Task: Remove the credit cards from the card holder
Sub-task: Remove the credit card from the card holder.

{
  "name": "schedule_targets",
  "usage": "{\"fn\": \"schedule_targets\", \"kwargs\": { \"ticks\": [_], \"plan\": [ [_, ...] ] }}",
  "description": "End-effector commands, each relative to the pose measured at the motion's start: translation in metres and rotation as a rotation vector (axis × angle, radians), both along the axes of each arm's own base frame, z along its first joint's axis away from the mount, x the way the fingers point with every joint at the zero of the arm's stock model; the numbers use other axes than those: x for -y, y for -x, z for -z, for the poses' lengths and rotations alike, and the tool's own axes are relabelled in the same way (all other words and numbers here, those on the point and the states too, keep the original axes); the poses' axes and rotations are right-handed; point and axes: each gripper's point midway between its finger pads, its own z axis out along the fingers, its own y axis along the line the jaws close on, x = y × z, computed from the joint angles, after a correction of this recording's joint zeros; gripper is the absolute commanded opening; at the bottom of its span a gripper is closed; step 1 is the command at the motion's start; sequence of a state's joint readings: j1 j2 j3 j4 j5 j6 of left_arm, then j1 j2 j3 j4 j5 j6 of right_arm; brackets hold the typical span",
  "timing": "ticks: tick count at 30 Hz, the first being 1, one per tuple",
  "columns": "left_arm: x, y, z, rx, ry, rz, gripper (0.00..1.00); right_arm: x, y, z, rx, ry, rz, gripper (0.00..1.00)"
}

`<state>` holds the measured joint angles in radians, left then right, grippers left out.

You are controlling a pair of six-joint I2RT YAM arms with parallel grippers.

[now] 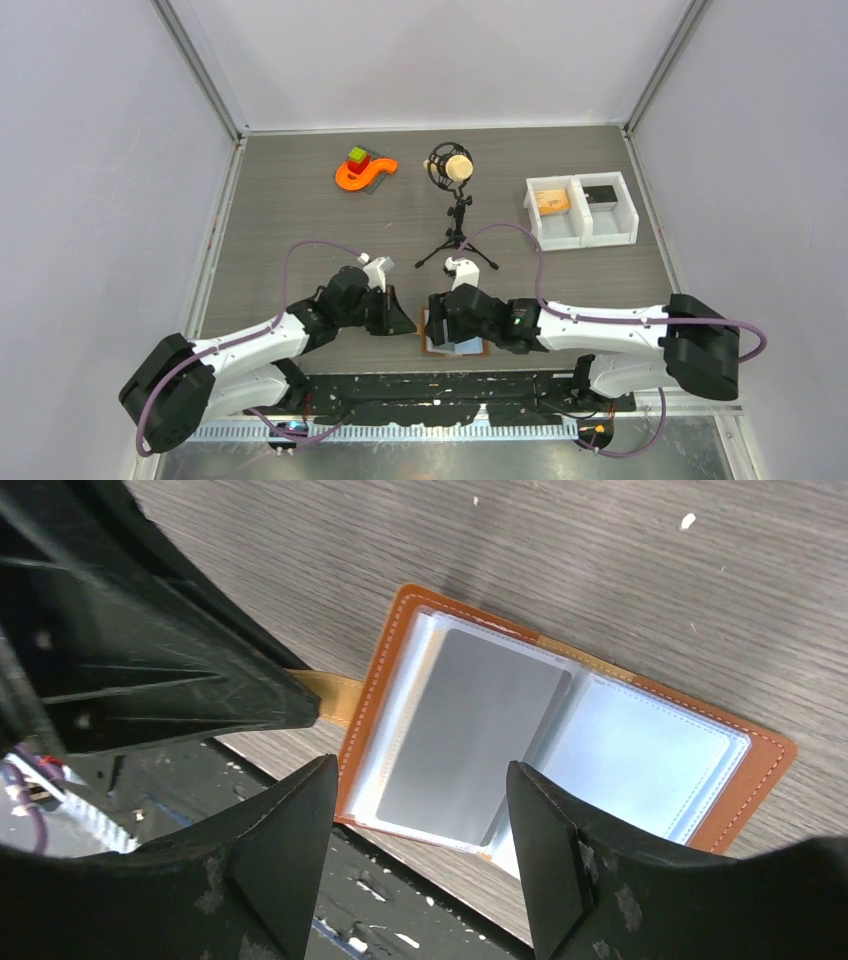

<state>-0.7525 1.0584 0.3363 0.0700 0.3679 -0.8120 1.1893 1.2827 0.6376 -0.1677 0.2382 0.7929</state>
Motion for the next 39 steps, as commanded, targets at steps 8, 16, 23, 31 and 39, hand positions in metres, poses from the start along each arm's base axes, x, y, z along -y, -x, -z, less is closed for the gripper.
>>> {"fn": "schedule_targets", "kwargs": {
  "ticks": [8, 16, 23, 31, 39],
  "plan": [
    [0.005, -0.001, -0.007, 0.017, 0.041, 0.012, 0.0, -0.002, -0.004, -0.006, 0.019, -0.027, 0.031, 0.7],
    [0.005, 0.0, -0.008, 0.019, 0.046, 0.008, 0.0, -0.003, -0.004, 0.012, 0.001, 0.008, 0.032, 0.69],
    [0.005, 0.0, -0.008, 0.02, 0.049, 0.007, 0.0, -0.002, -0.003, 0.021, -0.014, 0.032, 0.034, 0.67],
    [0.005, 0.0, -0.006, 0.017, 0.048, 0.009, 0.0, 0.011, -0.006, 0.026, -0.009, 0.11, 0.066, 0.66],
    [0.005, 0.0, -0.004, 0.017, 0.046, 0.007, 0.0, 0.024, -0.011, 0.018, 0.023, 0.148, 0.093, 0.66]
  ]
}}
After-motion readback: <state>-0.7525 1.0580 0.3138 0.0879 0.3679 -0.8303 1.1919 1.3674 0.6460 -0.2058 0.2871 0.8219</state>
